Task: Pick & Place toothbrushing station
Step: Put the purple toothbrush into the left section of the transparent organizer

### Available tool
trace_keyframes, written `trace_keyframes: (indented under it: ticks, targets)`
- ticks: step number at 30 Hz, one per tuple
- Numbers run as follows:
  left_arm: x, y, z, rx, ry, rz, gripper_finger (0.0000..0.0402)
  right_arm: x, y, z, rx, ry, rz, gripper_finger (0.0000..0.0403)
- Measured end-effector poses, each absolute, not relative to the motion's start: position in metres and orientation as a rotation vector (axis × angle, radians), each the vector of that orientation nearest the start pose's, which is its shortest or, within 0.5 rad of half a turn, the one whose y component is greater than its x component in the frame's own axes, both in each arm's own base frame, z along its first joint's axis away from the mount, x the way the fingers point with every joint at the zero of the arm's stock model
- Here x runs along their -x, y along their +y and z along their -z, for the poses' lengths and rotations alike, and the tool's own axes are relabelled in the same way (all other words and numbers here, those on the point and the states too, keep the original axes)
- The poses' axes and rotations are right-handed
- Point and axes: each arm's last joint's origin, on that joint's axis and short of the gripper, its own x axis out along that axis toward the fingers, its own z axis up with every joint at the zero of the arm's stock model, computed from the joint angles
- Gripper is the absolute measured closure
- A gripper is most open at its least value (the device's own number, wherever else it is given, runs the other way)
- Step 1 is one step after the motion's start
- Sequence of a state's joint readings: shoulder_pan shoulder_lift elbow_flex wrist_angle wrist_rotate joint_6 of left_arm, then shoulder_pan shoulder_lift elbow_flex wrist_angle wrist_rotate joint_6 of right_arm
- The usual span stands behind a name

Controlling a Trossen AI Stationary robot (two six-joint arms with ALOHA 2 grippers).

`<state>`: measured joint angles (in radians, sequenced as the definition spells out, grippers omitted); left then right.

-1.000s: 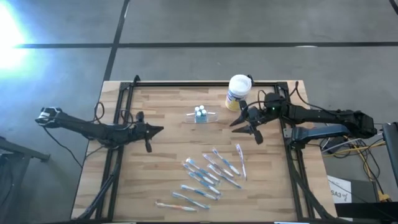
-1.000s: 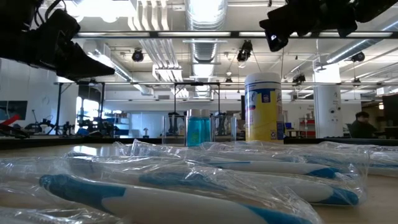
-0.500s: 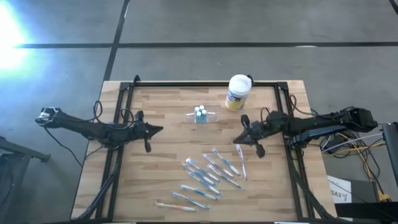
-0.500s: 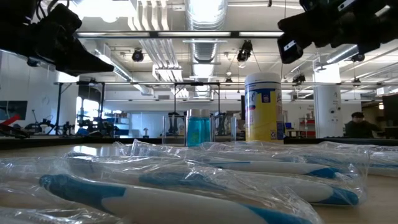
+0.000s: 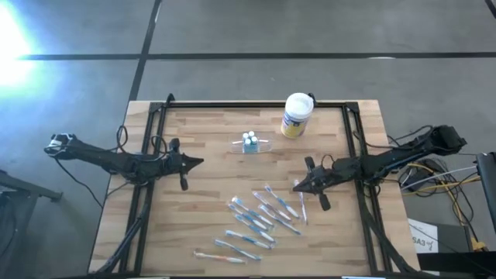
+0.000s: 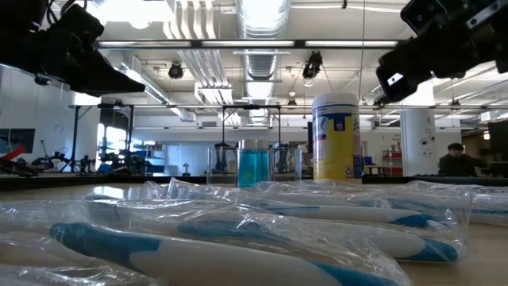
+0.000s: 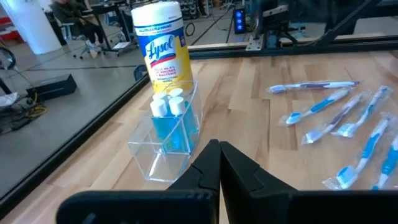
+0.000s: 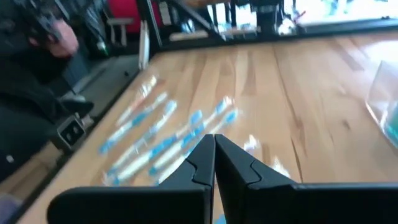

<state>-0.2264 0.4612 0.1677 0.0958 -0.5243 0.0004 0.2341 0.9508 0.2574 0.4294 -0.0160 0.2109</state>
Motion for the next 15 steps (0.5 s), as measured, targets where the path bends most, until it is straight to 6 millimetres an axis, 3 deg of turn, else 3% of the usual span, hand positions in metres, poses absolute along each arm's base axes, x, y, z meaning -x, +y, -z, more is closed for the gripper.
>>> trace_keyframes:
  ticks: [7,15]
  targets:
    - [-0.123,-0.014,-0.191,-0.028,0.149,-0.285,0.0397,-0.175,0.05,-0.175,-0.155,0.319,-0.19,0.0394]
    - [-0.113,-0.013,-0.201,-0.019,0.055,-0.237,0.0398,-0.16,0.046,-0.181,-0.131,0.16,-0.199,0.0394]
